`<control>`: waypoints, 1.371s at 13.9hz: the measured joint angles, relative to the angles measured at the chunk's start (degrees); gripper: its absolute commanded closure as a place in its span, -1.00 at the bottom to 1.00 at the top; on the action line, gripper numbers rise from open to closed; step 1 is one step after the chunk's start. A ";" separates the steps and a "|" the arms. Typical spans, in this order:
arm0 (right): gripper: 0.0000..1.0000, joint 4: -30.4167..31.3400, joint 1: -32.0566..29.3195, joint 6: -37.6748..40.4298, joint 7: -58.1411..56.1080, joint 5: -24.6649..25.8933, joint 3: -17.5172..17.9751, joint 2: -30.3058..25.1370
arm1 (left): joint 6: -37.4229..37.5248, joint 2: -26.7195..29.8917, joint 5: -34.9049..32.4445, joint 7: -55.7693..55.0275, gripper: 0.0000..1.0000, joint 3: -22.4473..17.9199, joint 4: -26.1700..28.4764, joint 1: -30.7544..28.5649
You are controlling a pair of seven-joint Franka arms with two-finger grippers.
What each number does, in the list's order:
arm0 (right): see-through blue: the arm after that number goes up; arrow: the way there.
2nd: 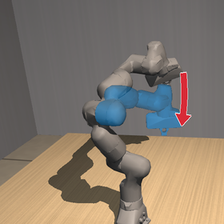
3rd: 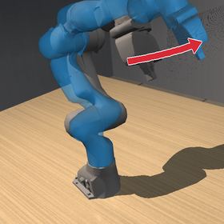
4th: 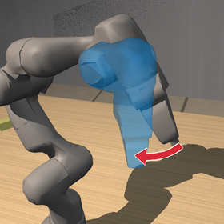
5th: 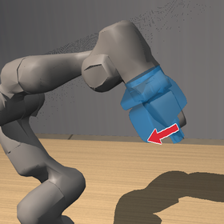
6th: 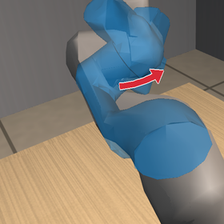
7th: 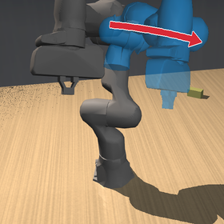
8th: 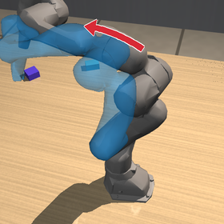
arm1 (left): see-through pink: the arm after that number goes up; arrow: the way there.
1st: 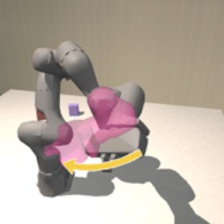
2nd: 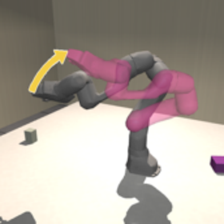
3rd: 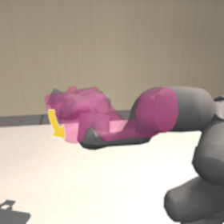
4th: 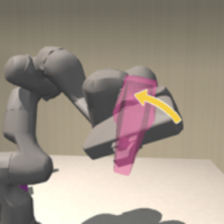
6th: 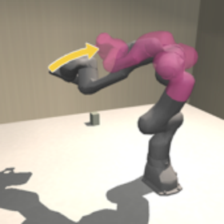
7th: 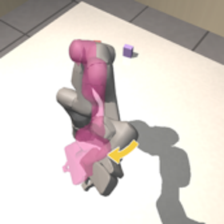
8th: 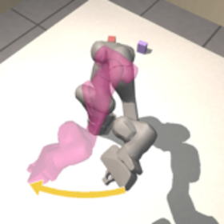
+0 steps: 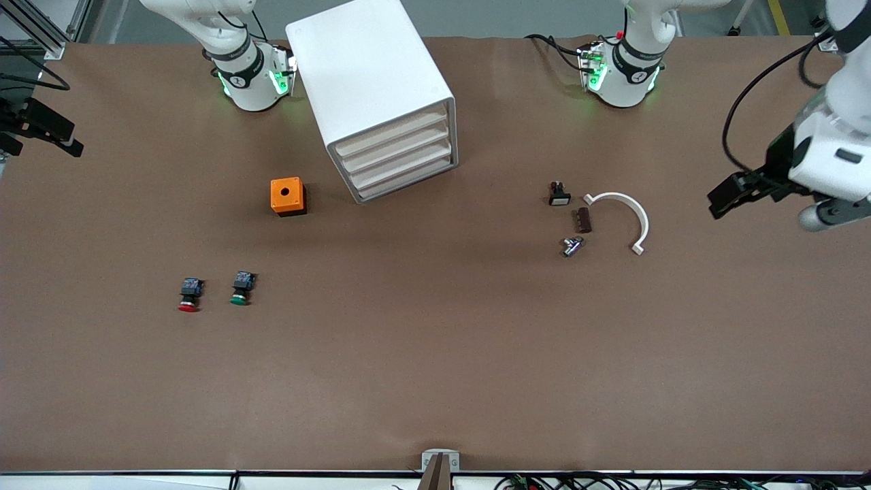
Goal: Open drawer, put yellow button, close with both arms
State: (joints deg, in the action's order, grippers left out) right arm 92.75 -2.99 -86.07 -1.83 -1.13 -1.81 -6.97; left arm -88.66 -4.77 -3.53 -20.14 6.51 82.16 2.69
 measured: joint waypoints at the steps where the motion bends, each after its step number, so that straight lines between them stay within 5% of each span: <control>1: -1.00 0.00 0.00 0.00 0.00 0.00 0.01 0.00 | 0.23 1.07 0.63 3.20 -1.00 -1.94 0.68 0.80; 4: -1.00 0.00 0.00 -0.03 0.00 0.00 0.02 0.00 | 0.51 4.02 1.54 10.10 -1.00 -5.57 3.42 2.56; 19: -1.00 0.01 0.01 -0.04 0.00 0.00 0.05 -0.01 | 0.51 7.99 1.56 11.13 -1.00 -5.85 8.09 4.66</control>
State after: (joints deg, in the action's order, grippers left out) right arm 92.76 -2.98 -86.11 -1.83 -1.13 -1.76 -6.97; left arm -88.15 3.22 -1.96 -9.01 0.65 90.26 7.35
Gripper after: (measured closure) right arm 0.000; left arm 0.000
